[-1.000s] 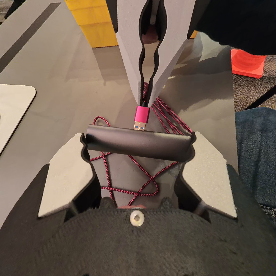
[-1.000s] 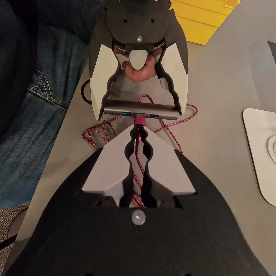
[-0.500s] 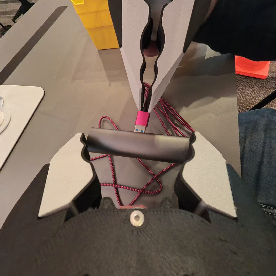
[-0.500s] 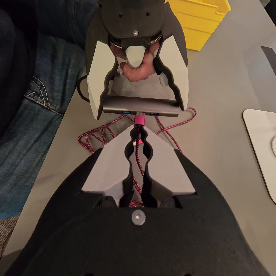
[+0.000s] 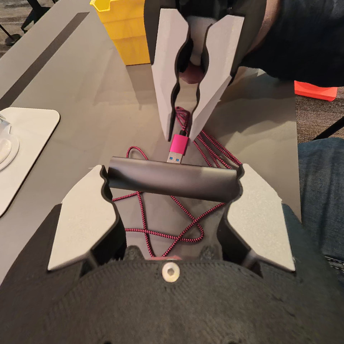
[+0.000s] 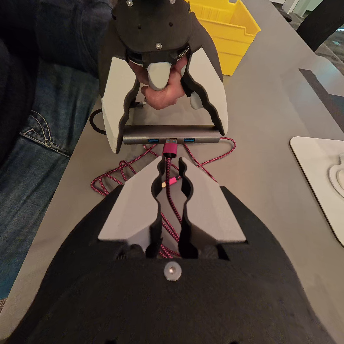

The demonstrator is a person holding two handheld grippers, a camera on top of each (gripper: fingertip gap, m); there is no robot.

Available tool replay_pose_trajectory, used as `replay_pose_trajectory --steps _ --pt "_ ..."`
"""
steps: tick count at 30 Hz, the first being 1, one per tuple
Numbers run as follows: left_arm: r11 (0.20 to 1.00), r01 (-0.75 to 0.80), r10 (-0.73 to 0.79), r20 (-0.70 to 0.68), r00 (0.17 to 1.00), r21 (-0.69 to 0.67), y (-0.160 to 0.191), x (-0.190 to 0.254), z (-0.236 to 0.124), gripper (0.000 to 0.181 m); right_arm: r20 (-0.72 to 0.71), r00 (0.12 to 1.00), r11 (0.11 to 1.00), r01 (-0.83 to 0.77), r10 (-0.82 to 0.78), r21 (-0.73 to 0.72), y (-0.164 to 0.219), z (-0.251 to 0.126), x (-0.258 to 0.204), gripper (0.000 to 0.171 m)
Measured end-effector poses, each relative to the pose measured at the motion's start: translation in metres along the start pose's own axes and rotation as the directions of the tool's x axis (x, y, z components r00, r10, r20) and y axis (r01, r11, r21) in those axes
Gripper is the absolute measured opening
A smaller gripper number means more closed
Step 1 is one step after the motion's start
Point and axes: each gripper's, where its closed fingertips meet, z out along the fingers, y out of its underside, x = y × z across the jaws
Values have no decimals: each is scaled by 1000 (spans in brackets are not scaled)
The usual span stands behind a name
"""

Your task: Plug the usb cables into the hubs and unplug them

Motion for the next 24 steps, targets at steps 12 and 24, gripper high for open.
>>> replay_pose_trajectory --steps 12,24 --pt "1000 -5 5 -4 1000 4 -1 -1 4 125 32 999 1000 -17 16 23 -3 0 -5 12" --pt "1000 -10 11 -9 1000 16 -5 1 7 125 34 999 999 -30 28 42 -3 -1 -4 13"
